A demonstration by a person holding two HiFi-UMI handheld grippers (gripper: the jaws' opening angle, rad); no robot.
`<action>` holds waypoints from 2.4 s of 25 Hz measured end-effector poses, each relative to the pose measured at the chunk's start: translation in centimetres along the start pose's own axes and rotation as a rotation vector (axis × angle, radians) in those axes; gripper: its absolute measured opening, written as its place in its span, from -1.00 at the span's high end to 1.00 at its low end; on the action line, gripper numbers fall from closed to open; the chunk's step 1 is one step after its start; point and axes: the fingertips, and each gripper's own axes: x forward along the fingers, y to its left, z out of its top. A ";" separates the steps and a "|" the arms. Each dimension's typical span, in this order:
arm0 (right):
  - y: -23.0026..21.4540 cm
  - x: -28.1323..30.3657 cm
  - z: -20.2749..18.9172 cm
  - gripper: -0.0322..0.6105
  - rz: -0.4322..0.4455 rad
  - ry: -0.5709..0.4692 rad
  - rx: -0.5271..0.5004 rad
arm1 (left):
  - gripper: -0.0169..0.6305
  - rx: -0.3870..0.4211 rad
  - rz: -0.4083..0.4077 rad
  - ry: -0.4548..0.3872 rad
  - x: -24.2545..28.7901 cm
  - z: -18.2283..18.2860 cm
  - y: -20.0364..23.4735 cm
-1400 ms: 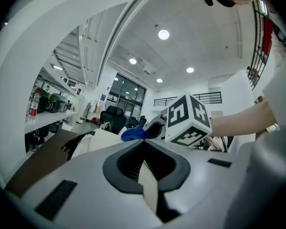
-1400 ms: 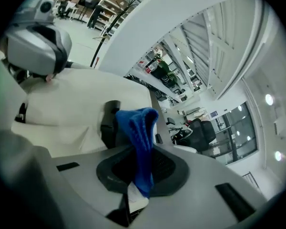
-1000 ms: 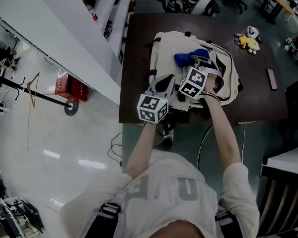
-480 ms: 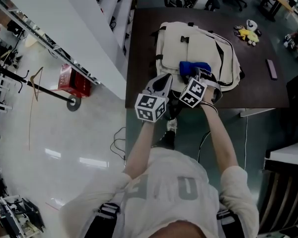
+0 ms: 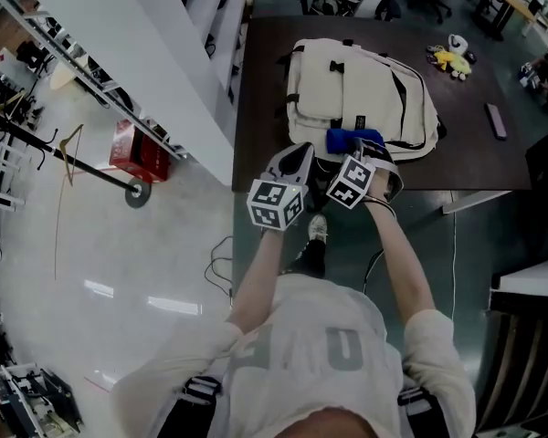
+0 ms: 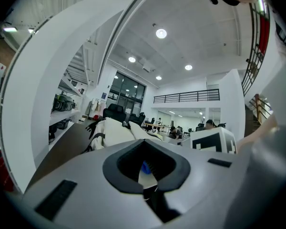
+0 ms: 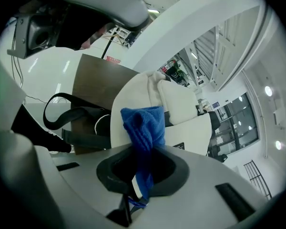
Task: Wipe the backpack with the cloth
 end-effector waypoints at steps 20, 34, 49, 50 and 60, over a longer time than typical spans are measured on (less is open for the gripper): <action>-26.2 3.3 -5.9 0.77 -0.158 -0.158 0.138 | 0.93 -0.028 -0.010 -0.029 21.1 2.2 -2.9; -26.6 17.0 -2.8 0.77 0.022 -0.113 -0.025 | 0.93 -0.099 0.102 -0.025 25.2 3.5 3.4; -17.7 10.2 -5.2 0.77 -0.052 -0.134 -0.032 | 0.93 -0.042 0.110 -0.045 25.0 3.6 3.3; -16.9 9.7 -5.5 0.77 -0.042 -0.131 -0.028 | 0.93 -0.041 0.107 -0.053 24.7 3.7 3.2; -7.9 4.6 -7.5 0.77 0.012 -0.067 -0.024 | 0.93 0.003 0.071 -0.072 16.5 2.6 -1.3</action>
